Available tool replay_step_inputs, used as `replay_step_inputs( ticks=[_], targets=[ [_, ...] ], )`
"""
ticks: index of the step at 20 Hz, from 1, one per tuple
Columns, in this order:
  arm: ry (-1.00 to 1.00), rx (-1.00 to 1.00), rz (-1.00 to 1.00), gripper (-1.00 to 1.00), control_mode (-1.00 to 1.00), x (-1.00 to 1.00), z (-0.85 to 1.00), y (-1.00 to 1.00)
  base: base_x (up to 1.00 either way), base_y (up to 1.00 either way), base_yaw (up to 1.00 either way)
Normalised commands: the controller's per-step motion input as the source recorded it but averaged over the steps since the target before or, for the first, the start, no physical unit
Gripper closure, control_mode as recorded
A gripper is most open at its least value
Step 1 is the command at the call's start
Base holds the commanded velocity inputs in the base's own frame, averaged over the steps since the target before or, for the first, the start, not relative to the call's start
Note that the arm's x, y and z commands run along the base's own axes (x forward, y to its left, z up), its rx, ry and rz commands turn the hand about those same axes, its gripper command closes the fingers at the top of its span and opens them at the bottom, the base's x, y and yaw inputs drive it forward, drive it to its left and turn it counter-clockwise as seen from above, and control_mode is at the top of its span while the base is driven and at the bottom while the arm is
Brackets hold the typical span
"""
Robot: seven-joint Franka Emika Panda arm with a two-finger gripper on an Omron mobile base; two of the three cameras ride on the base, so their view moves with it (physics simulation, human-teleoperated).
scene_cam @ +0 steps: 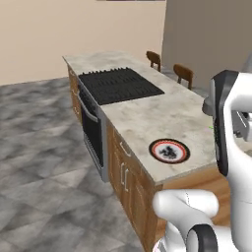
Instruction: Pick the eggplant from the counter and place it in the microwave. Then turn on the microwave.
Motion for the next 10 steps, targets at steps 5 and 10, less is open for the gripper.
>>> replay_step_inputs(
  ticks=[5, 10],
  targets=[
    [0.00, 0.00, 0.00, 1.00, 1.00, 0.00, 0.00, 0.00, 0.00, -0.16, -0.51],
    [0.00, 0.00, 0.00, 1.00, 1.00, 0.00, 0.00, 0.00, 0.00, -0.11, -0.57]
  ],
)
